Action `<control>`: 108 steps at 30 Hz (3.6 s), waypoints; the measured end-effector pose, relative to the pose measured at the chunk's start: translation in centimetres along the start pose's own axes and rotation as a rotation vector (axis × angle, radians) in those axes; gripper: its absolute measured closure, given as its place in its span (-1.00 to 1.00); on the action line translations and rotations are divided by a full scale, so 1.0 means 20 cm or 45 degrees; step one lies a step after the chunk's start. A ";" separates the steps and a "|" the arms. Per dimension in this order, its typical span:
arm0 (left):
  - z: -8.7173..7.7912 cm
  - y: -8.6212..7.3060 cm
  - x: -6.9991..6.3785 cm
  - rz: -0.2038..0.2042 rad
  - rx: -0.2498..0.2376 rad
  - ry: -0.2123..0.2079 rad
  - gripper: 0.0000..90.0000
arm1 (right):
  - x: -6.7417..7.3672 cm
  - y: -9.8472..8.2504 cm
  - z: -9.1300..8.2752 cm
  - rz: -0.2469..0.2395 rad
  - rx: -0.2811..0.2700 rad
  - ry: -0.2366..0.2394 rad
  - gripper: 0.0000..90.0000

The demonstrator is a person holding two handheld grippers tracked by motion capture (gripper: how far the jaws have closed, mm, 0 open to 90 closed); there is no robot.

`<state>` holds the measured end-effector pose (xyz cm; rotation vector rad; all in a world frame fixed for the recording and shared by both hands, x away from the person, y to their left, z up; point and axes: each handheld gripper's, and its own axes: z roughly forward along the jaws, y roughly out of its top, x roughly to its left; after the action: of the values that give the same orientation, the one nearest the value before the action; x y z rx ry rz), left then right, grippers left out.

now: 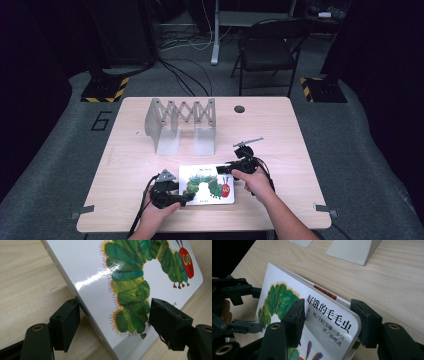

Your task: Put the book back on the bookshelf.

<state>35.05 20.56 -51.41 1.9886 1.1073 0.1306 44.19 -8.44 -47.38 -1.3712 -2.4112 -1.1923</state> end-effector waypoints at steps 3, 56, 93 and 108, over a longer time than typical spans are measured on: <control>-0.02 0.00 0.01 0.010 -0.017 0.027 -0.37 | 0.02 0.00 -0.01 -0.018 -0.003 -0.007 0.03; -0.18 0.06 -0.01 0.196 -0.087 0.187 0.30 | 0.21 0.05 -0.14 -0.234 -0.119 -0.024 0.06; -0.24 0.02 -0.01 0.249 -0.097 0.114 0.24 | 0.28 -0.07 -0.12 -0.361 -0.055 0.015 -0.12; -0.26 0.00 -0.03 0.276 -0.072 0.091 0.23 | 0.24 -0.11 -0.12 -0.362 -0.038 0.018 -0.13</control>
<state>32.48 23.32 -47.89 2.0620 0.9191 0.3457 39.09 -7.38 -44.70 -1.0469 -2.6543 -1.2968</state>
